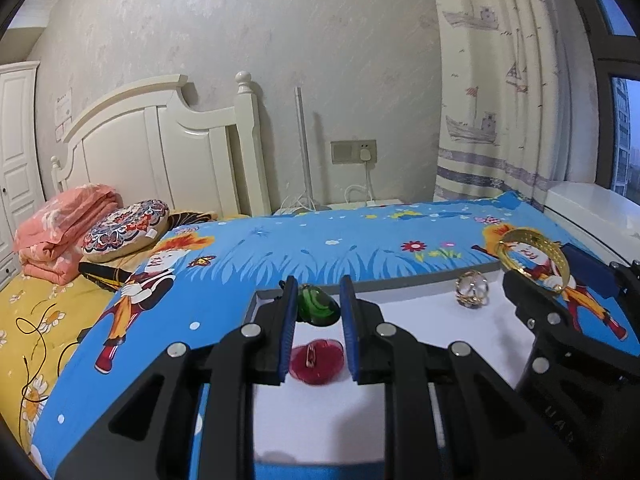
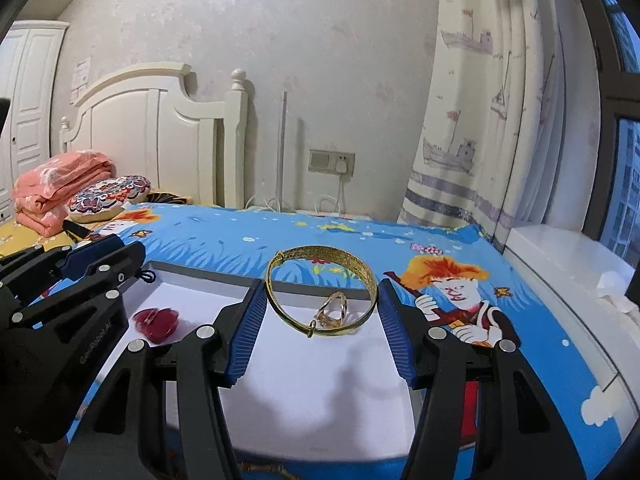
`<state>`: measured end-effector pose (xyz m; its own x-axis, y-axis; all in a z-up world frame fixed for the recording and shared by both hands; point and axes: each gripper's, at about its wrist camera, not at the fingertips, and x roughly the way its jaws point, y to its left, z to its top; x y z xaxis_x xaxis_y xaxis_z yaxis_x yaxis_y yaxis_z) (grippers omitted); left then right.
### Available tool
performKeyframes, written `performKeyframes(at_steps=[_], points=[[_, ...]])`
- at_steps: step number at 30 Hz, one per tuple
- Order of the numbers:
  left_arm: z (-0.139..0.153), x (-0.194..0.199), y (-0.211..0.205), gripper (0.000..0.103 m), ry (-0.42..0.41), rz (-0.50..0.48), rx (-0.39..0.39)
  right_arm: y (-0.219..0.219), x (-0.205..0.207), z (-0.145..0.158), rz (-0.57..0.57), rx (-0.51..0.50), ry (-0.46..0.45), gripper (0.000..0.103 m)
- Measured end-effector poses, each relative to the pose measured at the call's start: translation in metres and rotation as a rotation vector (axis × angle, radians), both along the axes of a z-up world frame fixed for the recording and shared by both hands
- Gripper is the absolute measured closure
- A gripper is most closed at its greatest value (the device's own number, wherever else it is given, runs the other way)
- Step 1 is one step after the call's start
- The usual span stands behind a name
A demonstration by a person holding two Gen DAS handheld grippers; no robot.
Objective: Organize jewelry
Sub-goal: 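Lower the bangle and pendant into the tray and open both tools, then move the right tool toward the red beaded bracelet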
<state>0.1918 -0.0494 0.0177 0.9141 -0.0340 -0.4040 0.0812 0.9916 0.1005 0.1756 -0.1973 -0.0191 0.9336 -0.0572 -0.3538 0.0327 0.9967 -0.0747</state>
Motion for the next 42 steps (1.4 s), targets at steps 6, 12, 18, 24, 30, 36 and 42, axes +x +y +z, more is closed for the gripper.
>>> performKeyframes(at_steps=[6,12,18,24,30,36,42], points=[[-0.005,0.028,-0.004,0.082,0.045,0.016,0.013,-0.002,0.023,-0.001,-0.013,0.002,0.044,0.048],[-0.009,0.043,0.003,0.051,0.084,0.050,0.002,-0.005,0.035,-0.002,-0.021,0.005,0.085,0.037],[-0.007,0.034,0.019,0.046,0.086,0.064,-0.018,-0.008,0.019,0.000,-0.010,0.019,0.083,0.037],[-0.004,0.002,0.038,0.036,0.065,0.083,-0.040,-0.009,-0.015,-0.008,0.020,0.042,0.082,0.037],[-0.012,-0.052,0.055,0.028,-0.005,0.117,-0.027,-0.005,-0.058,-0.022,0.040,0.064,0.061,0.037],[-0.034,-0.090,0.066,0.028,0.009,0.105,-0.020,0.007,-0.093,-0.036,0.077,0.035,0.063,0.037],[-0.054,-0.115,0.077,0.027,0.025,0.117,-0.007,0.016,-0.114,-0.051,0.115,0.018,0.082,0.037]])
